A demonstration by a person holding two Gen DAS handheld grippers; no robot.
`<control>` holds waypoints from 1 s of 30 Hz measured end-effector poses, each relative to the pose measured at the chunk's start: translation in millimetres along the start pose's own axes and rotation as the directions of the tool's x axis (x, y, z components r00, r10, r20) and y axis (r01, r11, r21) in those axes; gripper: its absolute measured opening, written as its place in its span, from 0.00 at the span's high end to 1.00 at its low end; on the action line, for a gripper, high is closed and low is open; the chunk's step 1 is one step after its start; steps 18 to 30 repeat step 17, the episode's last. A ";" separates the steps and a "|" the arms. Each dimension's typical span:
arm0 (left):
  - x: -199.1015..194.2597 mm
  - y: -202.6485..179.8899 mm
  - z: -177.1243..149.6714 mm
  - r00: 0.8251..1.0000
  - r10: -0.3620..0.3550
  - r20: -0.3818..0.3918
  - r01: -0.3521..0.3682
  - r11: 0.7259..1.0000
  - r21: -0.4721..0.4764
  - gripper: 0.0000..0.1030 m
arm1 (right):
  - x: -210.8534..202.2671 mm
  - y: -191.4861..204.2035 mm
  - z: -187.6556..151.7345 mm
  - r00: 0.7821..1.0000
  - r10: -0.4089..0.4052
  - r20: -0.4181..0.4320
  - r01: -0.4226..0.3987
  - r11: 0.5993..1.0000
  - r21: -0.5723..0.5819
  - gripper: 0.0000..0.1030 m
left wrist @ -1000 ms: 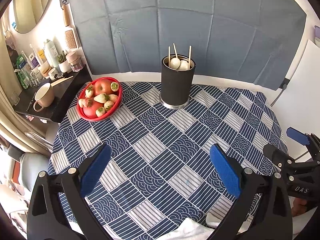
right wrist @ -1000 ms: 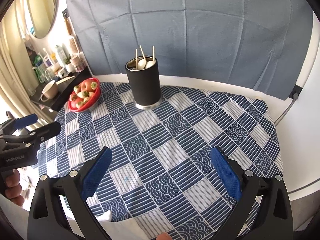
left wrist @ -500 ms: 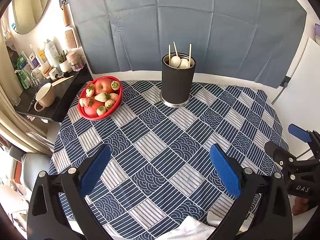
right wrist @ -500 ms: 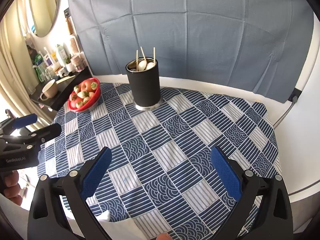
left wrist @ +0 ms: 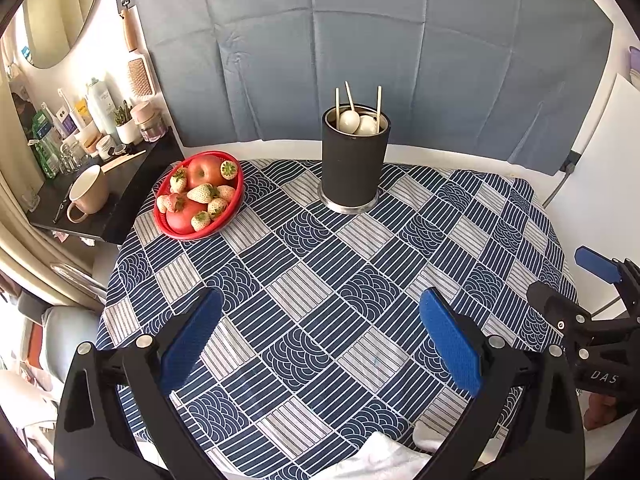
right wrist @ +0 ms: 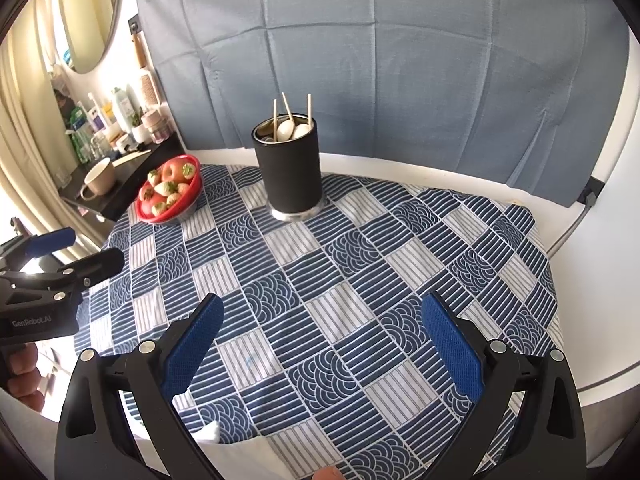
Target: Organize utensils
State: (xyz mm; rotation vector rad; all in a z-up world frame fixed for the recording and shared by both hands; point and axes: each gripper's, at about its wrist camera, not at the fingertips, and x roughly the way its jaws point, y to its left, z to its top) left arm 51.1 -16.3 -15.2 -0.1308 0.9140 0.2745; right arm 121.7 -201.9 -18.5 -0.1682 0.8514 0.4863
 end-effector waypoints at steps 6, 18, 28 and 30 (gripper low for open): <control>1.3 1.8 -0.2 1.000 -0.007 -0.001 0.007 1.000 -0.001 0.06 | 1.1 0.1 -0.2 1.000 -0.004 -0.002 0.004 1.000 0.001 0.08; 7.2 2.7 3.0 1.000 -0.021 -0.007 0.021 1.000 0.017 0.06 | 6.6 0.5 -1.7 1.000 -0.013 -0.023 0.013 1.000 0.001 0.08; 7.2 2.7 3.0 1.000 -0.021 -0.007 0.021 1.000 0.017 0.06 | 6.6 0.5 -1.7 1.000 -0.013 -0.023 0.013 1.000 0.001 0.08; 7.2 2.7 3.0 1.000 -0.021 -0.007 0.021 1.000 0.017 0.06 | 6.6 0.5 -1.7 1.000 -0.013 -0.023 0.013 1.000 0.001 0.08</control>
